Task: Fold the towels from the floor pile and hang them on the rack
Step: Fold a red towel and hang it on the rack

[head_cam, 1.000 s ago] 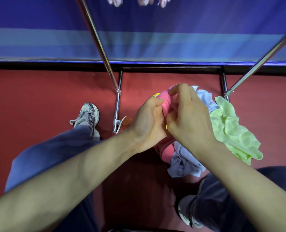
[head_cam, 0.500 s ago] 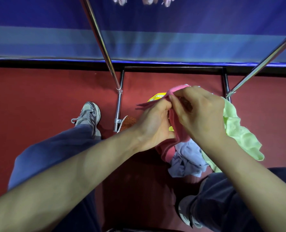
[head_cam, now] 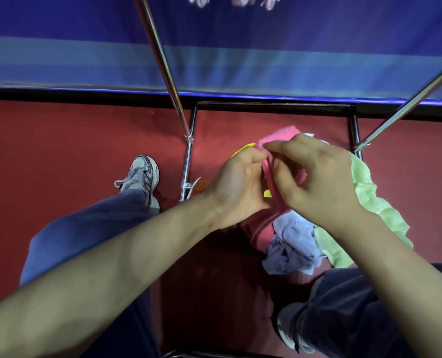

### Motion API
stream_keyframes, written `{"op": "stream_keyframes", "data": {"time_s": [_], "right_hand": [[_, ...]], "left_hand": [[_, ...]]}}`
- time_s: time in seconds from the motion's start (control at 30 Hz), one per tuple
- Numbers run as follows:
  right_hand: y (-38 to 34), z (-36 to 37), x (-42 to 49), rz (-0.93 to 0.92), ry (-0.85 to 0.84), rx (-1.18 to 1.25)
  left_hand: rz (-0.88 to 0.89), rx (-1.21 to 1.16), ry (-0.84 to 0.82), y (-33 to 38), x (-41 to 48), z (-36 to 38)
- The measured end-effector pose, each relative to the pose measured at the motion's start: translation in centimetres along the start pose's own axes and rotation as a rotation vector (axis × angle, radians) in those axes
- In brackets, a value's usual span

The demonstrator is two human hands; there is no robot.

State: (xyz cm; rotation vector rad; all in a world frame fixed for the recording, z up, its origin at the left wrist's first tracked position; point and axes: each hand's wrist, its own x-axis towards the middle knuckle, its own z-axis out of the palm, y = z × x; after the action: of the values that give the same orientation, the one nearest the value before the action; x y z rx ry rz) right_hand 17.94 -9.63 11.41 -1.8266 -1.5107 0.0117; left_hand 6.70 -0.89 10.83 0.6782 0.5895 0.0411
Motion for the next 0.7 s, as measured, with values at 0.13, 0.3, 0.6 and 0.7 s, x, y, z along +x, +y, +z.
{"op": "stream_keyframes", "data": {"time_s": [0.13, 0.3, 0.6, 0.7], "right_hand": [[-0.4, 0.1, -0.3, 0.012, 0.018, 0.055], [-0.6, 0.4, -0.3, 0.030, 0.022, 0.088], [0.3, 0.0, 0.0, 0.207, -0.169, 0.026], [0.7, 0.5, -0.4, 0.253, -0.264, -0.094]], "left_hand": [[0.032, -0.080, -0.039, 1.0, 0.3, -0.8], [0.075, -0.175, -0.047, 1.8, 0.5, -1.4], [0.165, -0.275, 0.036, 3.3, 0.1, -1.5], [0.179, -0.272, 0.026, 3.5, -0.1, -1.5]]}}
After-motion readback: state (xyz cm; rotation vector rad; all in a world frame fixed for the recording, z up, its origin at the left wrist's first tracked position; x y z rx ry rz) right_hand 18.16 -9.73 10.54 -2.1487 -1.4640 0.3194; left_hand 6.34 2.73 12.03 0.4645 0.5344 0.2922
